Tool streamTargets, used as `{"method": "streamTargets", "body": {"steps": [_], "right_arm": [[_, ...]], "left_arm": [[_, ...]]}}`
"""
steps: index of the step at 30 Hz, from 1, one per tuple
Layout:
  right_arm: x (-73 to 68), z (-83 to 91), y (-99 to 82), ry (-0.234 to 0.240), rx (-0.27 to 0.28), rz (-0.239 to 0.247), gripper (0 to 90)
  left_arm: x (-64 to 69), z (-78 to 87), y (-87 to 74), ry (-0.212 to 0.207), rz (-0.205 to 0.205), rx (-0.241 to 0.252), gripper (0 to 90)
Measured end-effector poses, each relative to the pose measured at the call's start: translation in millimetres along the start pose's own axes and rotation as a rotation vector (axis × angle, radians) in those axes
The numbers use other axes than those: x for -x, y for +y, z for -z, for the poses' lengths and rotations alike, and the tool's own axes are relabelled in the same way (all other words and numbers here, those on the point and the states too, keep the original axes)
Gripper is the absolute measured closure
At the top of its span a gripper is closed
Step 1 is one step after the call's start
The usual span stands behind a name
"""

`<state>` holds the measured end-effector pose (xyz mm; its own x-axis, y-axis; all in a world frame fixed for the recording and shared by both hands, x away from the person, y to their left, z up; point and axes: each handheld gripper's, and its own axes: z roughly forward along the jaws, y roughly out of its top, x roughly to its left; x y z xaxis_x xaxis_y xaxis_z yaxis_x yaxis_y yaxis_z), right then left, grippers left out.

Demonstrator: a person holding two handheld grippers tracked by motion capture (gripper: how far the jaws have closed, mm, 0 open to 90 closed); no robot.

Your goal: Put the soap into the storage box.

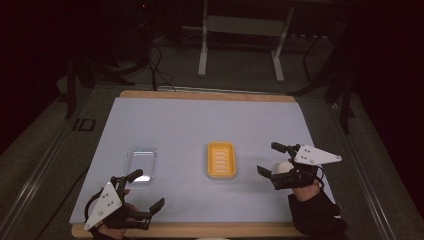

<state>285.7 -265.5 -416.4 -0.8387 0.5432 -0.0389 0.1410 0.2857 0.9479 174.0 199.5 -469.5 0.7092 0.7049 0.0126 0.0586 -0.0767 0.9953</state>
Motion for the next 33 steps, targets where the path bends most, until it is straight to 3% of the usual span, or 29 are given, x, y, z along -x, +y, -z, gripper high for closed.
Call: {"method": "streamTargets", "body": {"steps": [8,9,14,22,28,29,33], "right_arm": [[4.4,-0.6,-3.5,0.000,-0.039,0.012,9.7],[6.6,-0.6,-4.8,-0.023,-0.076,0.013,9.7],[8.6,-0.8,-7.5,-0.059,-0.122,0.043,9.7],[11.9,-0.8,-5.6,-0.068,-0.195,0.062,9.8],[12.7,3.1,-0.8,-0.051,-0.255,0.084,9.7],[12.4,3.6,0.3,-0.031,-0.288,0.094,9.8],[12.3,4.3,1.0,0.006,-0.334,0.105,9.7]], "left_arm": [[0.6,-1.2,-1.1,-0.008,-0.006,-0.015,0.0],[0.0,-1.7,-1.5,-0.008,-0.011,-0.022,0.0],[0.5,-2.5,-2.0,-0.011,-0.010,-0.024,0.0],[0.8,-3.6,-2.4,-0.011,-0.019,-0.035,0.0],[0.6,-4.4,-2.7,-0.013,-0.024,-0.044,0.0],[1.2,-5.2,-3.0,-0.017,-0.019,-0.044,0.0],[1.4,-6.2,-3.3,-0.024,-0.024,-0.055,0.0]]}}
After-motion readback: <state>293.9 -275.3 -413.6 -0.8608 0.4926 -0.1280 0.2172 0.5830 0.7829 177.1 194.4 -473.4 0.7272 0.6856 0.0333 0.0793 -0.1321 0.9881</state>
